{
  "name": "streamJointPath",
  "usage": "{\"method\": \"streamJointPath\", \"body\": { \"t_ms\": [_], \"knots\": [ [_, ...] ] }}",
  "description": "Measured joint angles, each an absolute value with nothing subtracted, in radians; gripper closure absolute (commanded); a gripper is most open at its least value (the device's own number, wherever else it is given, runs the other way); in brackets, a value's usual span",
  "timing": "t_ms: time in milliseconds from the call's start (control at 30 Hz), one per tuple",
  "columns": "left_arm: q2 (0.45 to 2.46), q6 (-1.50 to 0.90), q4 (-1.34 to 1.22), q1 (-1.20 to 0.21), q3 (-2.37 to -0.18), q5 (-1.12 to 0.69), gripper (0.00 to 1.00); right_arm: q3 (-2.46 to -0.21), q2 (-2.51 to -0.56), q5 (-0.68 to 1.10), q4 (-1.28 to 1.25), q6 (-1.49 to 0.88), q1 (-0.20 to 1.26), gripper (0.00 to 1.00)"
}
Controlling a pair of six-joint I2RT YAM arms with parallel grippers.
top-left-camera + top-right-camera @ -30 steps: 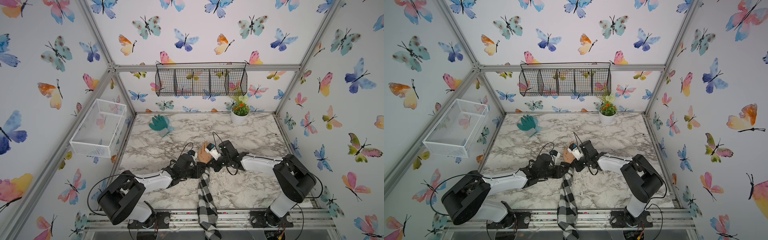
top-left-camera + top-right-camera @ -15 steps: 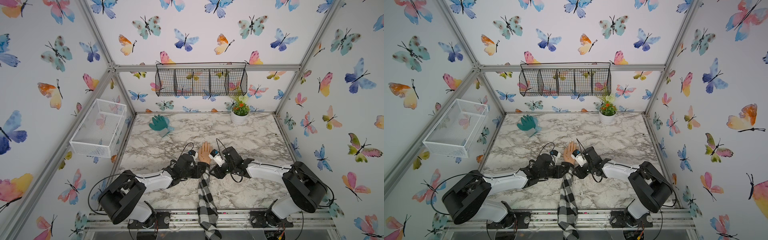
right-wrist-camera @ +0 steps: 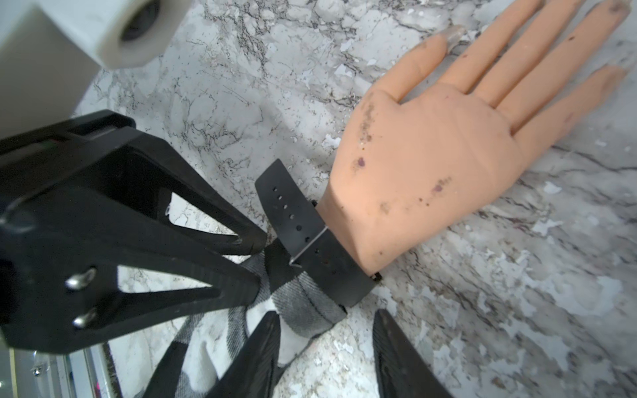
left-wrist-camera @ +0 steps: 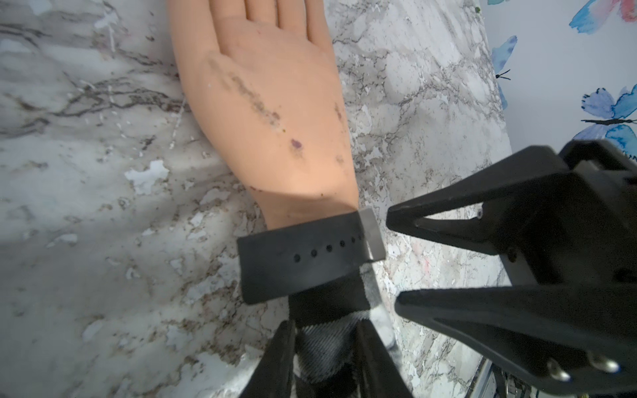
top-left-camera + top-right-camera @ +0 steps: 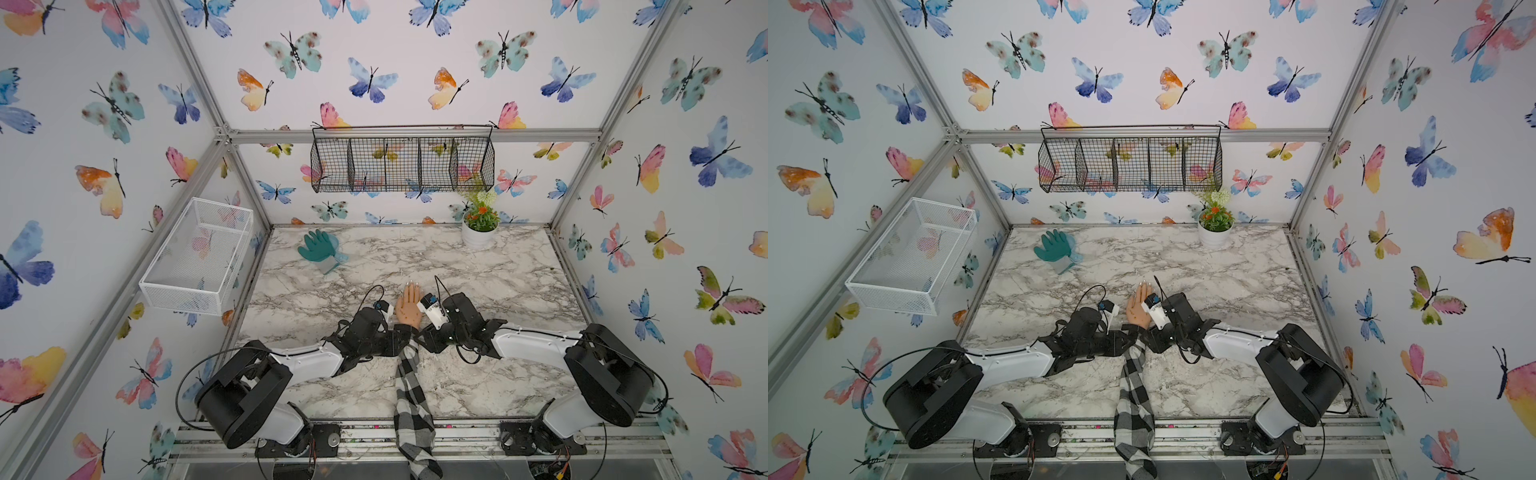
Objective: Take off the watch
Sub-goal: Untie the watch from the hand.
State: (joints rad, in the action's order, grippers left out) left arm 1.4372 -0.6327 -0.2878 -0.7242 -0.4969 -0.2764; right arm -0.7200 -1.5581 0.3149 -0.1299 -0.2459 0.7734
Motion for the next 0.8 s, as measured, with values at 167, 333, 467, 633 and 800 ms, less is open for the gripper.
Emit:
{"method": "streamJointPath", "body": {
  "t_ms": [167, 333, 467, 633, 800],
  "knots": [
    [1.436, -0.633, -0.288, -0.721, -0.496, -0.28, 0.69, -0.783, -1.578, 0.337, -0.145, -0.345, 0.773, 0.58],
    [1.428, -0.633, -0.287, -0.72, -0.494, -0.279, 0.69, -0.844, -1.594, 0.333, -0.116, -0.456, 0.773, 0.63],
    [1.426, -0.633, -0.286, -0.719, -0.493, -0.279, 0.69, -0.909, -1.615, 0.311, -0.027, -0.517, 0.779, 0.65],
    [1.425, -0.633, -0.285, -0.719, -0.493, -0.279, 0.69, -0.992, -1.643, 0.271, 0.093, -0.566, 0.795, 0.68],
    [1.425, -0.633, -0.284, -0.719, -0.493, -0.279, 0.69, -1.088, -1.698, 0.201, 0.209, -0.586, 0.838, 0.71]
  ]
}}
